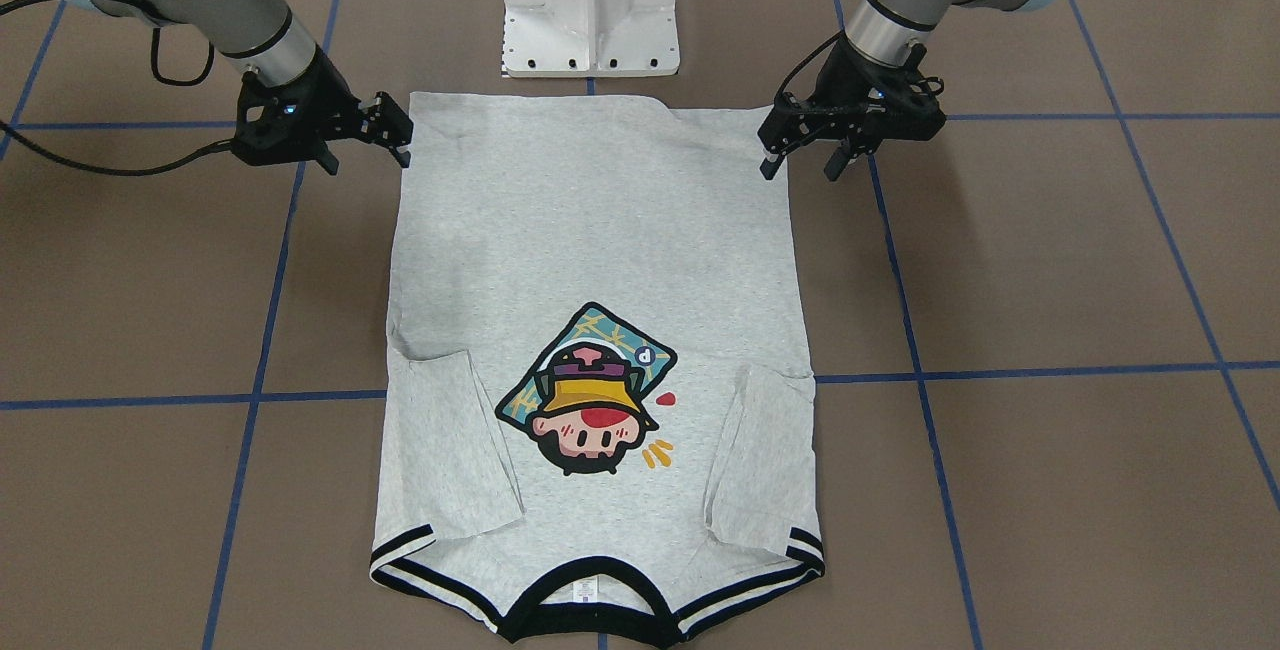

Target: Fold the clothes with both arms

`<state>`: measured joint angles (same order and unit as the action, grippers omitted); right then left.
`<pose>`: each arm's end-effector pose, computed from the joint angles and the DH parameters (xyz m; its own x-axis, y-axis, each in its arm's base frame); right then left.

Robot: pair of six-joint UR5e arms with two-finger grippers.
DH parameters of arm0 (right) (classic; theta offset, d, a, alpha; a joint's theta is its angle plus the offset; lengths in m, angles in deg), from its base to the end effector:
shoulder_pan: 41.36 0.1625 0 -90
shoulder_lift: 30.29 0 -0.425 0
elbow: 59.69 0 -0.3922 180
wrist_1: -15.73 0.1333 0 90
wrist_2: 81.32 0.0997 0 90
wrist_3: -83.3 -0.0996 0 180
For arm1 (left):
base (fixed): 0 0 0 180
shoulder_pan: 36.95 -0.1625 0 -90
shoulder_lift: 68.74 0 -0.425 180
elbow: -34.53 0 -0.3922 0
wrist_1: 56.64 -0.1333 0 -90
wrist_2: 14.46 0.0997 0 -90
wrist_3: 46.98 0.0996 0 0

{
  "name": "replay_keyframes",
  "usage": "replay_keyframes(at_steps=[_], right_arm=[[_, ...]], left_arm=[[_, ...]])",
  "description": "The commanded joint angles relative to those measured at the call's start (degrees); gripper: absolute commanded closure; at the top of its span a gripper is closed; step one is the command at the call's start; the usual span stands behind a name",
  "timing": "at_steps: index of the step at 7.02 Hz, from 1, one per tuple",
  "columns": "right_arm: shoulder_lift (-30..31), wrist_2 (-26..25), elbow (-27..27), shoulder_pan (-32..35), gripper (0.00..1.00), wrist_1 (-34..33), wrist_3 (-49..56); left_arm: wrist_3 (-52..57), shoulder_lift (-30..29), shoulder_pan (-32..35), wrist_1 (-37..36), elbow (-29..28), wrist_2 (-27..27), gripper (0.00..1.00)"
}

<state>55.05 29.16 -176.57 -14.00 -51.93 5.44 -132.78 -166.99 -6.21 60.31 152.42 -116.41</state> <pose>-0.4014 -0.3186 0.3554 0.5496 0.0626 0.8331 -0.0654 0.9974 -0.0318 0.3805 -0.3574 0.3070 0.4130 -0.1622 -0.8962 0.3120 0.9497 -0.0282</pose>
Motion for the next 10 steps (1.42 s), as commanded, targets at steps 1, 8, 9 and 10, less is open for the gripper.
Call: replay_keyframes(at_steps=[1,8,9,10], right_arm=[[2.4,-8.1,0.3,-10.8,0.00,3.8,-6.9],[4.7,-11.2,0.8,-18.6,0.12,3.2,-18.9],[4.7,-11.2,1.0,-18.8,0.19,3.1,-19.0],[4.7,-11.2,1.0,-18.8,0.27,3.1,-19.0]], left_arm=[[-0.1,1.2,-0.3,-0.1,2.9,0.6,0.01],[0.5,0.5,-0.9,-0.2,3.2,0.6,0.01],[0.5,0.5,-0.9,-0.1,3.2,0.6,0.01],[0.5,0.5,-0.8,-0.2,3.2,0.6,0.01]])
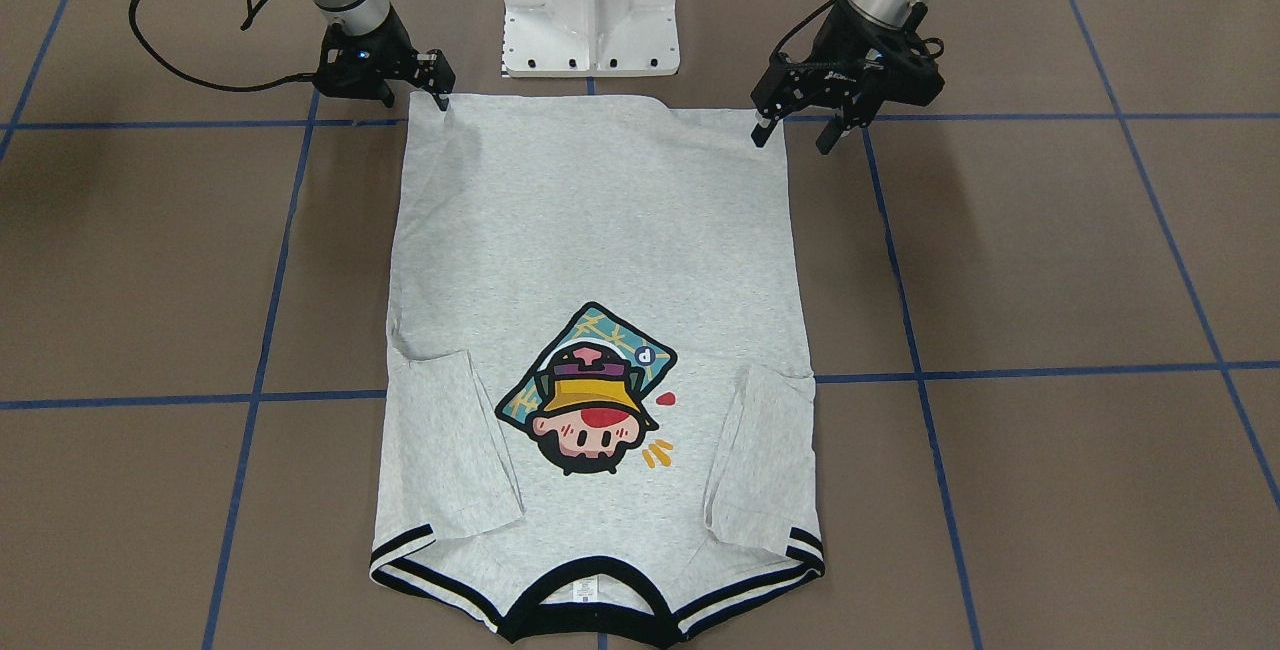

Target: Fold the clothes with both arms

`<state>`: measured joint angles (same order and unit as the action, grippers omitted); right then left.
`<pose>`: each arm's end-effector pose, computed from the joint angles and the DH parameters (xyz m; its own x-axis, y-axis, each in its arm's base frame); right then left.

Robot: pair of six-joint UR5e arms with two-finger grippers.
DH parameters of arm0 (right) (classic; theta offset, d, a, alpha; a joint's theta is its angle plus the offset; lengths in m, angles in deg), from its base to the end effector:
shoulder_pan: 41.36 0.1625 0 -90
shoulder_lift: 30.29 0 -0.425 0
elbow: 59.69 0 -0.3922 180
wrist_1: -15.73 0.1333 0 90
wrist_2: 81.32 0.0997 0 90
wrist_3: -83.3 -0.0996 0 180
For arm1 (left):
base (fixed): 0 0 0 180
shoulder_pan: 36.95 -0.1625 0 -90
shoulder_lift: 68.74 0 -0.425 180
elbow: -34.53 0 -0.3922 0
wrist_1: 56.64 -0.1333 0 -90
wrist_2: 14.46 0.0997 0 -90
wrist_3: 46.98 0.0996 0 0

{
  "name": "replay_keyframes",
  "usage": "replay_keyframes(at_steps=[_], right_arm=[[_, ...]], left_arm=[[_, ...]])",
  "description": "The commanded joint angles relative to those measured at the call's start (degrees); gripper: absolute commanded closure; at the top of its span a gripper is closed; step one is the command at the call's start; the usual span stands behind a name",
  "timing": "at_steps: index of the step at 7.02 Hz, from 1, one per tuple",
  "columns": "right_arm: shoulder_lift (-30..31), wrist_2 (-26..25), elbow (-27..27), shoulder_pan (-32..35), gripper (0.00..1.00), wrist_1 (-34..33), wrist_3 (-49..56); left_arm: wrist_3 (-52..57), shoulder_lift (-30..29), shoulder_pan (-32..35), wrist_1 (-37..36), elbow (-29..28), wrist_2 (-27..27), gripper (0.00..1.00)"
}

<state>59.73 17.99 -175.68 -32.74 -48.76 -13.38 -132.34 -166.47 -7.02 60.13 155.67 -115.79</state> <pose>-0.4683 -0.1895 0.3990 0.6089 0.2084 0.7654 -0.0942 0.9770 -0.1911 0.3702 -0.3443 0.2870 0.3833 -0.1292 -0.9145 0.3041 0.9526 -0.0071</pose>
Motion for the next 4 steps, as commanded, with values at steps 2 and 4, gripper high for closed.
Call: replay_keyframes(at_steps=[2,4], right_arm=[[-0.5,0.1,-0.2,-0.2,0.39,0.1,-0.8],[-0.7,0.3,-0.5,-0.2,0.41,0.0,-1.0]], left_arm=[[0.0,0.1,0.0,-0.1,-0.2,0.0,0.01],[0.1,0.3,0.1,-0.1,-0.2,0.0,0.01]])
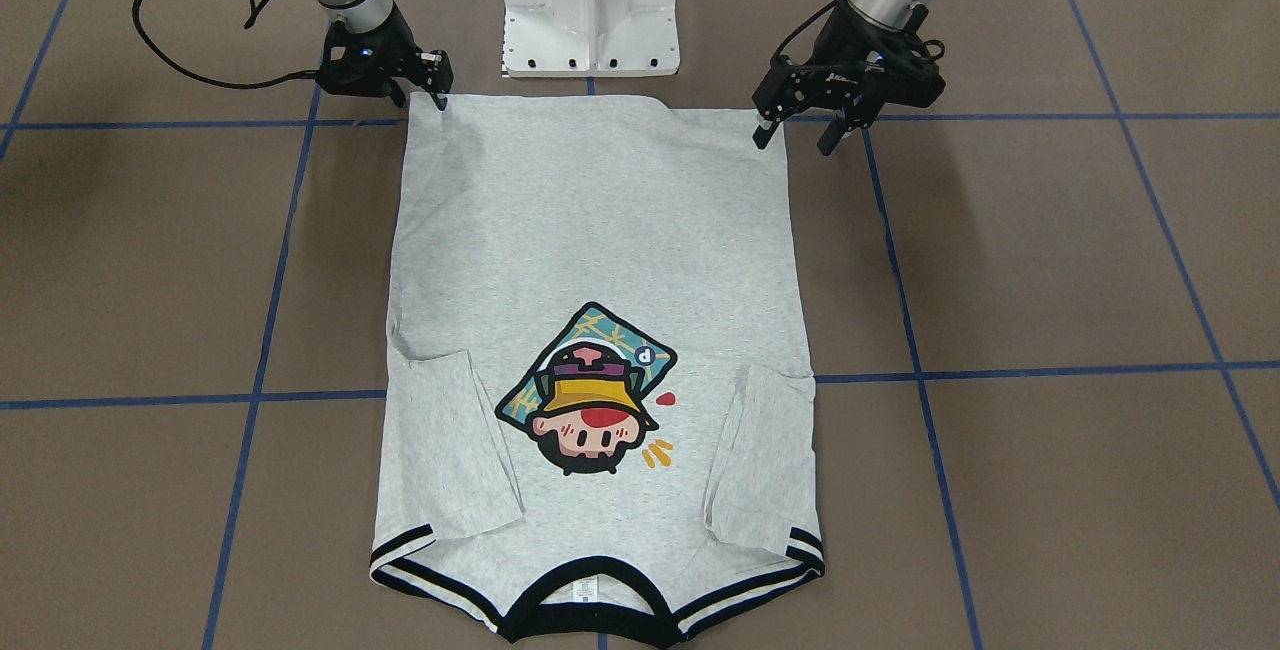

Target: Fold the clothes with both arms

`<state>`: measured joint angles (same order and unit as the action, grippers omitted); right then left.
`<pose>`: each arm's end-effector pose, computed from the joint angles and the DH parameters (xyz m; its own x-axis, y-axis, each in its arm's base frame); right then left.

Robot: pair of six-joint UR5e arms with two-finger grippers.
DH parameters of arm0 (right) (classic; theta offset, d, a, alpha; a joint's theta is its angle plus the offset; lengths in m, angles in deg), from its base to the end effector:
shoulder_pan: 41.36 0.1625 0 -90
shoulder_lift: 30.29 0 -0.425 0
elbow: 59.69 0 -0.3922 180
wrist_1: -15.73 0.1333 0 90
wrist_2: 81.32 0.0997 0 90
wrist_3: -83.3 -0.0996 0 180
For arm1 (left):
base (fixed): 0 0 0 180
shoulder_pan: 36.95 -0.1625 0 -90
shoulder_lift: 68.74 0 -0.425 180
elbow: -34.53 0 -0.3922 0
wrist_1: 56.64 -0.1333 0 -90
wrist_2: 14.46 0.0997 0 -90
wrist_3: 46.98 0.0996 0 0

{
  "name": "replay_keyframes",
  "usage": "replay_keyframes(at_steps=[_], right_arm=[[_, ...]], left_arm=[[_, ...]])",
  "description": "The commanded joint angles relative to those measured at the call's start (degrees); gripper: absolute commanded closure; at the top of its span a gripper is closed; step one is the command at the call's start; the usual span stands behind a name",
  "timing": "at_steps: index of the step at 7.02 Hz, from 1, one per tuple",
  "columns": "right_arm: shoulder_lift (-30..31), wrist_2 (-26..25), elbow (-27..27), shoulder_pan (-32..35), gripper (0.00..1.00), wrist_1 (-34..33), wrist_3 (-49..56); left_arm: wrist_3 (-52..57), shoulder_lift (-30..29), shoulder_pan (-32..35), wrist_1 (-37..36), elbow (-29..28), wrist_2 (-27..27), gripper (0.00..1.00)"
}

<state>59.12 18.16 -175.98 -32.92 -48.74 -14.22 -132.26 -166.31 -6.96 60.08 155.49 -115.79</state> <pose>-0.4704 -0.1880 0.3911 0.5962 0.2190 0.7724 -0.0945 0.9745 -0.2033 0.3703 -0.3450 0.2898 0.3890 -0.1313 -0.9118 0.3046 0.9525 -0.0072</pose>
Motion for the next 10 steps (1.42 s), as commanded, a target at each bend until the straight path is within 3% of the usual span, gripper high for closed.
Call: replay_keyframes(at_steps=[1,3,5,7,8,9,10], right_arm=[[-0.1,0.1,-0.2,0.0,0.41,0.0,-0.1],[0.0,0.4,-0.6,0.3,0.43,0.0,0.0],[0.1,0.3,-0.9,0.1,0.54,0.0,-0.1],[0.3,-0.2,-0.4,-0.7,0.55,0.0,-0.2],[0.4,0.2,-0.7,-0.7,0.66,0.0,-0.1],[0.5,0.2,-0.9,-0.7,0.94,0.0,-0.1],[0.3,-0.3,-1.0,-0.6,1.00,0.0,-0.4]], left_arm=[[-0.1,0.0,0.0,0.0,-0.2,0.0,0.01],[0.0,-0.1,0.0,-0.1,-0.3,0.0,0.01],[-0.1,-0.2,0.0,-0.1,-0.5,0.0,0.01],[-0.1,-0.3,-0.1,-0.1,-0.5,0.0,0.01],[-0.1,-0.3,-0.1,-0.1,-0.3,0.0,0.01],[-0.1,-0.3,-0.1,-0.2,-0.1,0.0,0.01],[-0.1,-0.3,0.0,-0.3,0.0,0.0,0.01]])
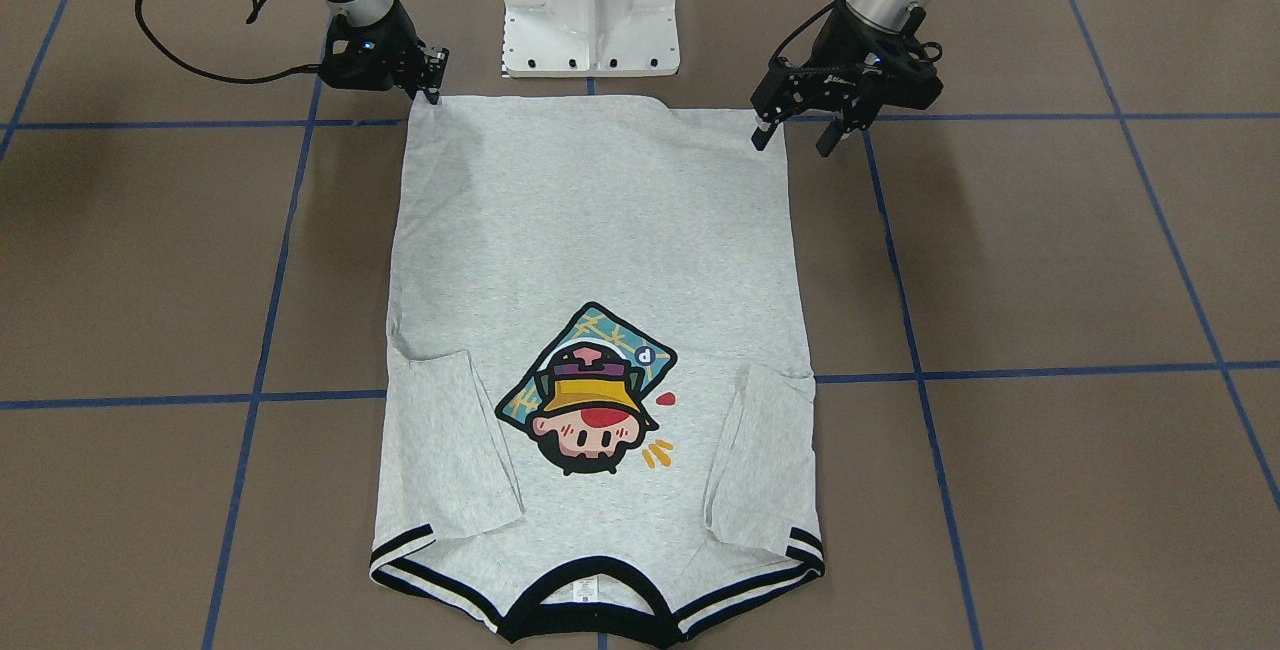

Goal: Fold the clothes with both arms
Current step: 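Lower both grippers onto the hem corners and pinch the fabric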

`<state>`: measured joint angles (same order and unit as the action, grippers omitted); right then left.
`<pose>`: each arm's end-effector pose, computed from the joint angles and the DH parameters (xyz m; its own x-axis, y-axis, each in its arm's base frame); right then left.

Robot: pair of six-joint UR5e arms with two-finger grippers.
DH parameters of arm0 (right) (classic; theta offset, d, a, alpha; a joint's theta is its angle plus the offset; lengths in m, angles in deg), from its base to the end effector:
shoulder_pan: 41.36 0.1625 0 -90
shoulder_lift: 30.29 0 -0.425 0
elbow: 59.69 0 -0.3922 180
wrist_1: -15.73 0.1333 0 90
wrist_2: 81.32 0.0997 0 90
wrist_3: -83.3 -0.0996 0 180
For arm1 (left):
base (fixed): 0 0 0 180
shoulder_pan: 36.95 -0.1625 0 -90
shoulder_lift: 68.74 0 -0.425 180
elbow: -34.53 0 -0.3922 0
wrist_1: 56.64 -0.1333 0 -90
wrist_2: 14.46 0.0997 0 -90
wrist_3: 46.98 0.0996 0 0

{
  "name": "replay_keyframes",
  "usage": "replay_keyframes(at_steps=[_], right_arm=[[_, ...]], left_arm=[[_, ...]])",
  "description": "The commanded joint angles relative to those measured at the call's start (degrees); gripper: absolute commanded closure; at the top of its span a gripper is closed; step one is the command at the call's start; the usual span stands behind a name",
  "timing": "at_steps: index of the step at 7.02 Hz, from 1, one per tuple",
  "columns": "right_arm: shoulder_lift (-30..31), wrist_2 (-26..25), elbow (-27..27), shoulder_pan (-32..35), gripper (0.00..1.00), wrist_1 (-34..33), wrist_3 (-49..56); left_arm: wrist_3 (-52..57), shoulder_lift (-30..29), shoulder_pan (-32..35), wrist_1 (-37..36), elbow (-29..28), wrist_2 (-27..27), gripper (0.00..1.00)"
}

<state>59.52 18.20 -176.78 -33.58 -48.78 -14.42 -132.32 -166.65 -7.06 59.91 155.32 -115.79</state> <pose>-0.4682 -0.1819 0.3878 0.5936 0.2148 0.7756 -0.0835 0.9750 -0.2061 0.3725 -0.3453 0.2886 0.3889 -0.1317 -0.9118 0.3034 0.9528 -0.0082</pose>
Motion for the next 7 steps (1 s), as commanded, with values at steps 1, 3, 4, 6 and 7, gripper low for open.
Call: replay_keyframes(at_steps=[1,3,4,6,7], right_arm=[[-0.3,-0.4,-0.2,0.0,1.00,0.0,-0.2],[-0.3,-3.2,-1.6,-1.4,1.00,0.1,-0.2],[-0.4,-6.6,-1.6,-1.5,1.00,0.3,-0.2],[-1.0,-6.2,-2.0,-1.5,1.00,0.4,0.1],[-1.2,-5.9,-3.1,-1.2,1.00,0.4,0.2]], left_arm=[[0.0,0.1,0.1,-0.1,0.1,0.0,0.01],[-0.8,0.5,-0.1,0.2,0.6,0.0,0.01],[-4.9,2.9,-2.5,0.3,2.6,0.0,0.01],[-13.1,8.1,-11.0,0.4,4.9,6.6,0.01],[-16.8,9.2,-15.1,0.3,4.8,10.6,0.01]])
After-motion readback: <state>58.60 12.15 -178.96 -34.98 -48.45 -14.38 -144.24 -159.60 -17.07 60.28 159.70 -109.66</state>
